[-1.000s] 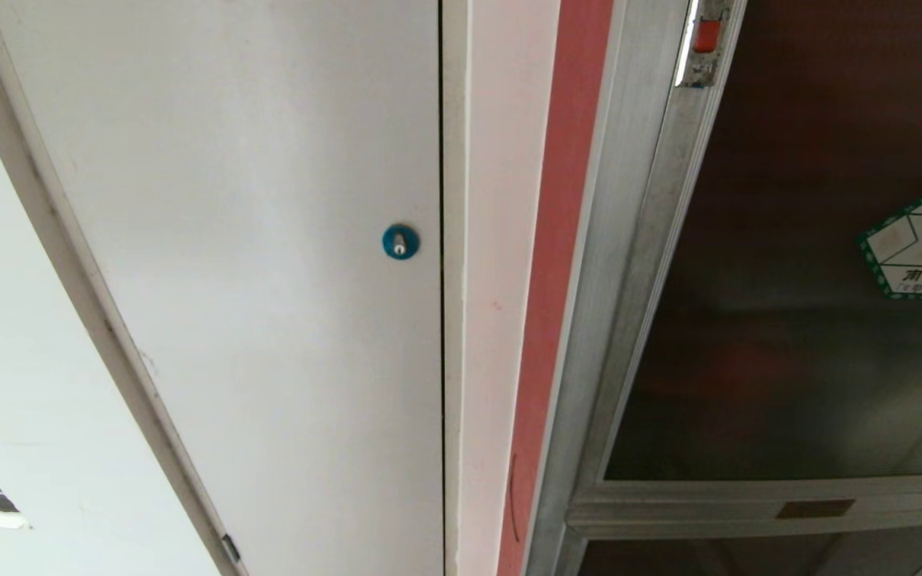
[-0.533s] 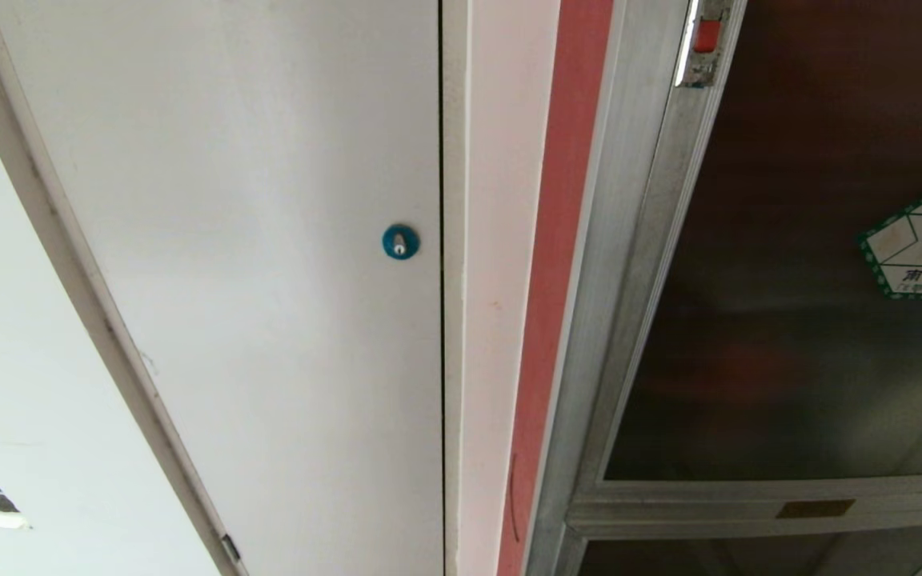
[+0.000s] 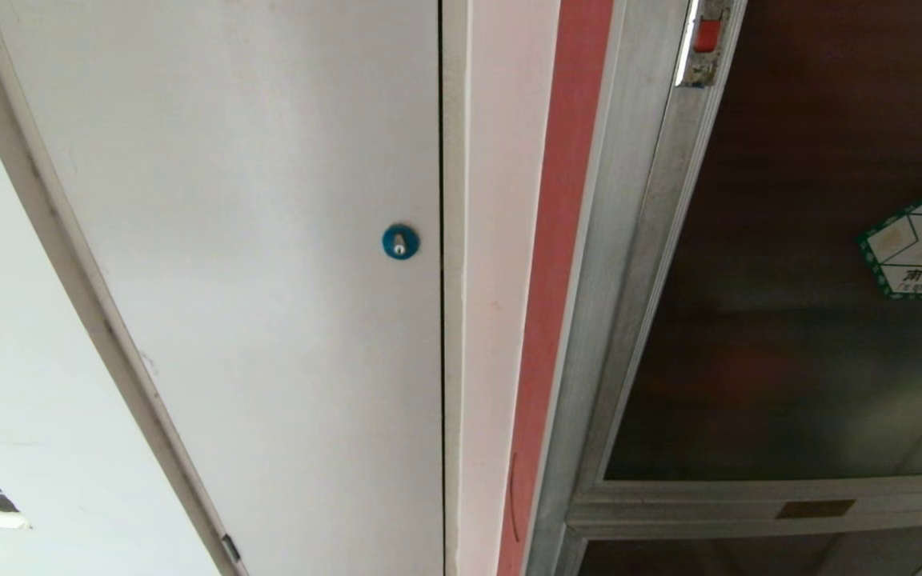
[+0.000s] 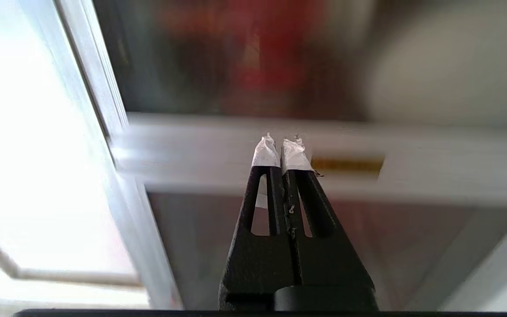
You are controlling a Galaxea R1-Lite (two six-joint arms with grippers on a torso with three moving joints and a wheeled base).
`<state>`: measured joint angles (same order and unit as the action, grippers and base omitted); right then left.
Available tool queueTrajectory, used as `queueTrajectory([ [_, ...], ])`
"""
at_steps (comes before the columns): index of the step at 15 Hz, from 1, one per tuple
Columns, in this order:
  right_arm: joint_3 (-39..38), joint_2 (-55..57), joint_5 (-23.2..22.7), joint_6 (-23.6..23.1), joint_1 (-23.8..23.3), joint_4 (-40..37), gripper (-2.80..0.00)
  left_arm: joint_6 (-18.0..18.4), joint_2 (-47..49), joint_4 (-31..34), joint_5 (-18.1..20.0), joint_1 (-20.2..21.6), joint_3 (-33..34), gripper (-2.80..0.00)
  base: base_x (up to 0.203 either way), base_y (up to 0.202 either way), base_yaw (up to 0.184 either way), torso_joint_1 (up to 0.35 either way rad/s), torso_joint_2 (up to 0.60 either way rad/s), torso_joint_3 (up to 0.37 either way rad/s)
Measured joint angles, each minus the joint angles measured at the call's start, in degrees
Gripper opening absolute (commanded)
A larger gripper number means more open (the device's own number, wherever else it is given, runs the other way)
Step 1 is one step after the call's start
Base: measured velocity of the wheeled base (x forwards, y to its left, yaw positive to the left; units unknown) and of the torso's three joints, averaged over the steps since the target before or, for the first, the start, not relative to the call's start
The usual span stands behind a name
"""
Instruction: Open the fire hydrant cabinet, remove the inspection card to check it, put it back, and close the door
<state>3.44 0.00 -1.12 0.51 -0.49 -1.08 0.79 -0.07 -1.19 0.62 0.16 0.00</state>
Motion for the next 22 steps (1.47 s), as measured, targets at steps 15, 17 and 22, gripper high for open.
queueTrajectory([
  [15,53.63,39.96,-24.75,-0.59,0.07,-9.59,-2.80,0.00,0.00,0.00,0.00,0.00,0.00,-2.80,0.000,0.000,0.000,0.000,0.00,0.000],
  [17,59.97,46.13,-28.66,-0.38,1.71,-11.83,-2.80,-0.02,0.00,-0.02,0.00,0.00,0.00,-2.80,0.000,0.000,0.000,0.000,0.00,0.000],
  [22,72.61,60.79,-29.07,1.65,12.99,-13.73,-2.80,0.00,0.00,0.00,0.00,0.00,0.00,-2.80,0.000,0.000,0.000,0.000,0.00,0.000],
])
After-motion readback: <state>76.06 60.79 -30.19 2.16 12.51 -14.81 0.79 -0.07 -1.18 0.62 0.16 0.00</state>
